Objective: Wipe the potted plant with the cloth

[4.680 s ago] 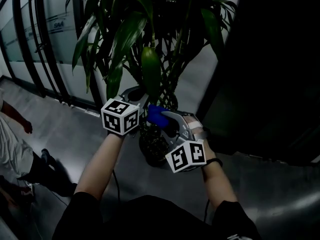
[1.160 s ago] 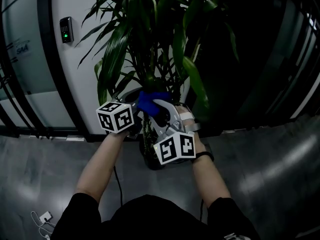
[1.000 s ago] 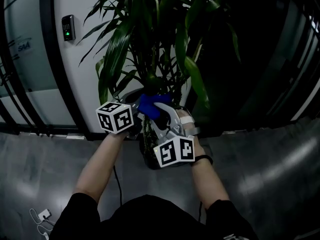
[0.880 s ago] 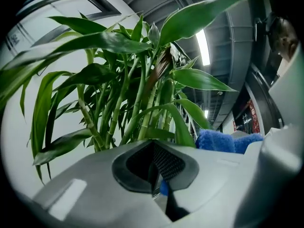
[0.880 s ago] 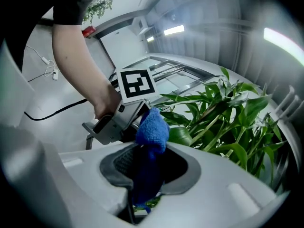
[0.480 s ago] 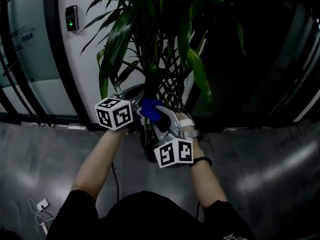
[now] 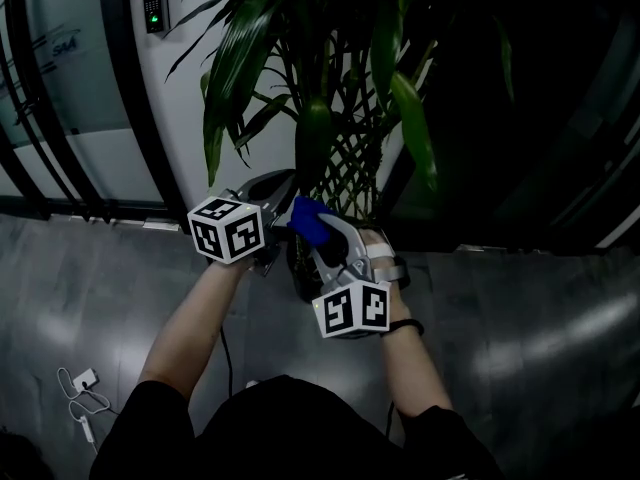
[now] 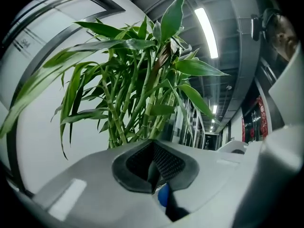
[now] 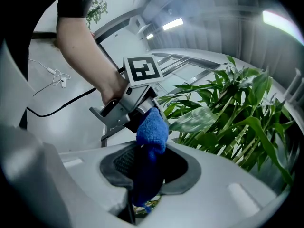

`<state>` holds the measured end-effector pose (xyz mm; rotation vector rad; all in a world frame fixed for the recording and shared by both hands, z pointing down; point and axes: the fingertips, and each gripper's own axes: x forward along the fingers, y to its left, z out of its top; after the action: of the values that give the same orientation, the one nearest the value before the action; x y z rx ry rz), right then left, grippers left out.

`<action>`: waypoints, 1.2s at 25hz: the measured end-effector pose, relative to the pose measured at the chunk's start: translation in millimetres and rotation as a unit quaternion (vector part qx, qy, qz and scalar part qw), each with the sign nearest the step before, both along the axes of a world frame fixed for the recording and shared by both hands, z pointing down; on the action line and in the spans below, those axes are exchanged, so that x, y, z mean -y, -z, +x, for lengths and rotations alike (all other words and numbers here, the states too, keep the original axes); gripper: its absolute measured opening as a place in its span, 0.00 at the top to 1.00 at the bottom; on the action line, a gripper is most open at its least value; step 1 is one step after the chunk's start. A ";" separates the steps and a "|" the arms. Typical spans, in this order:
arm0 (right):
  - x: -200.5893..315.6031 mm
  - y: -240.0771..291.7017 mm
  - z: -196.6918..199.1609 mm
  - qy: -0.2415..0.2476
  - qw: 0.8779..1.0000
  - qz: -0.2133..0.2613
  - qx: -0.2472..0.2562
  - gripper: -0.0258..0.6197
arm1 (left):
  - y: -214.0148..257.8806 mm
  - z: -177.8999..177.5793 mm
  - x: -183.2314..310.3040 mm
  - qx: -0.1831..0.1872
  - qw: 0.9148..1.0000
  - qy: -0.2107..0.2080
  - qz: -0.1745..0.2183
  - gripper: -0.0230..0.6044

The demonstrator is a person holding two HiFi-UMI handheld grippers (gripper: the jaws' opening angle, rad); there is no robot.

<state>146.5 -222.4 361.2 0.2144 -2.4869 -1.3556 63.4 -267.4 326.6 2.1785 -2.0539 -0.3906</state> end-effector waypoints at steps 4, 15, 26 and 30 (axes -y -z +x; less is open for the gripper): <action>0.0 -14.4 8.3 0.001 1.000 -0.020 0.001 0.79 | -22.7 2.6 -10.9 -0.006 1.000 0.016 -0.017 0.95; -20.3 -45.0 15.2 0.027 0.990 -0.126 0.051 0.79 | -93.3 0.5 -75.1 -0.009 0.992 0.109 -0.060 0.95; -40.9 -30.9 -27.0 -0.001 0.982 -0.151 0.117 0.79 | -111.3 -83.9 -129.2 -0.013 0.985 0.157 -0.063 0.95; -41.3 -32.1 -50.7 -0.081 0.978 -0.127 0.141 0.79 | -116.6 -131.5 -123.9 -0.022 0.993 0.108 -0.029 0.95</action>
<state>95.8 -181.1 393.3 0.5735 -2.7702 -0.9892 -68.1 -143.5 443.3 1.9039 -2.2533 -0.3926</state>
